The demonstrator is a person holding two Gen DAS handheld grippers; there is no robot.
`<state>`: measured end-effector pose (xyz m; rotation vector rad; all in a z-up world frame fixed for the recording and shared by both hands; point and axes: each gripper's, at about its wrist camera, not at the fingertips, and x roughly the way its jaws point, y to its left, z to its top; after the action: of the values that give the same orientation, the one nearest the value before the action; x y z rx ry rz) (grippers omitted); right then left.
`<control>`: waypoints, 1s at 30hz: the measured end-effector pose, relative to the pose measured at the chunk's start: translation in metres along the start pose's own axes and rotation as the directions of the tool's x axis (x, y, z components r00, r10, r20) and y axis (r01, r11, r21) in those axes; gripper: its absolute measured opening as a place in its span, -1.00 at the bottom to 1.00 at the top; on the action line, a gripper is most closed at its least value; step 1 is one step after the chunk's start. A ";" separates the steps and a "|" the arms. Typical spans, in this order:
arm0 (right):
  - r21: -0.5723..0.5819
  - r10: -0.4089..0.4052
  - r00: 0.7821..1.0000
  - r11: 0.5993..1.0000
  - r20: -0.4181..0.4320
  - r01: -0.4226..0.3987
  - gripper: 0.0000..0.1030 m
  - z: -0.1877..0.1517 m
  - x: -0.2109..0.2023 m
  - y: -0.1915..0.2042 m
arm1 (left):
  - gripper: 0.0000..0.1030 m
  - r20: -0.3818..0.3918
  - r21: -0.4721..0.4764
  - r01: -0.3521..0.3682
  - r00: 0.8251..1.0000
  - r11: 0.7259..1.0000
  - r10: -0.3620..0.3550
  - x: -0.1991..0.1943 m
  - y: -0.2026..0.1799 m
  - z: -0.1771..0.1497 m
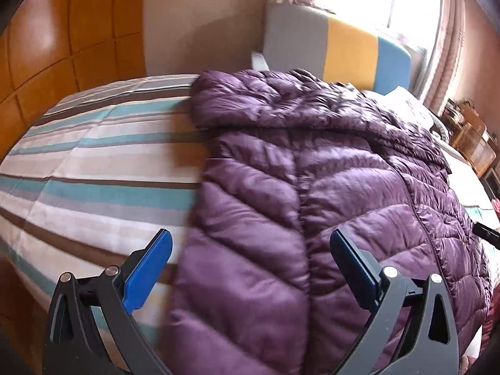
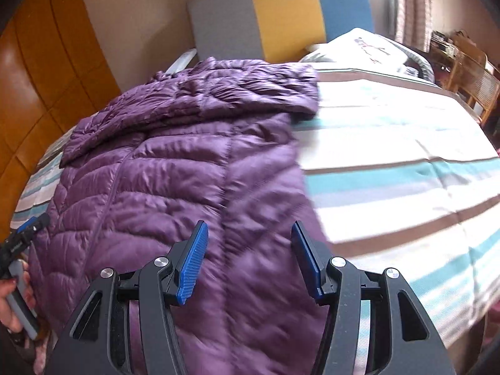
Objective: Fold large clothes
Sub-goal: 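Grasp the jacket hem with the right tool while the left tool grasps the hem too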
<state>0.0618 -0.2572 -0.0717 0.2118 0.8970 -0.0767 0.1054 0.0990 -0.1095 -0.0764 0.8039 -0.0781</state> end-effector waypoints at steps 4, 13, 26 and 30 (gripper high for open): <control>0.021 0.016 1.000 1.000 -0.025 -0.015 0.07 -0.014 -0.015 -0.024 | 0.94 -0.015 -0.026 0.033 0.999 0.999 -0.034 -0.009 0.019 -0.010; 0.050 0.054 0.994 0.998 -0.091 -0.050 0.07 -0.057 -0.032 -0.052 | 0.58 -0.094 -0.016 0.123 0.988 0.992 -0.124 -0.020 0.030 -0.038; 0.009 0.128 0.985 0.992 -0.119 -0.128 -0.01 -0.080 -0.036 -0.042 | 0.53 -0.143 0.116 0.224 0.968 0.968 -0.207 -0.042 0.015 -0.065; -0.033 0.129 0.983 0.990 -0.128 -0.134 -0.51 -0.081 -0.037 -0.038 | 0.09 -0.142 0.128 0.208 0.972 0.970 -0.189 -0.043 0.020 -0.065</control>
<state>-0.0294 -0.2777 -0.0979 0.2386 1.0070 0.0785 0.0298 0.1206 -0.1251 -0.0168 0.9163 -0.3329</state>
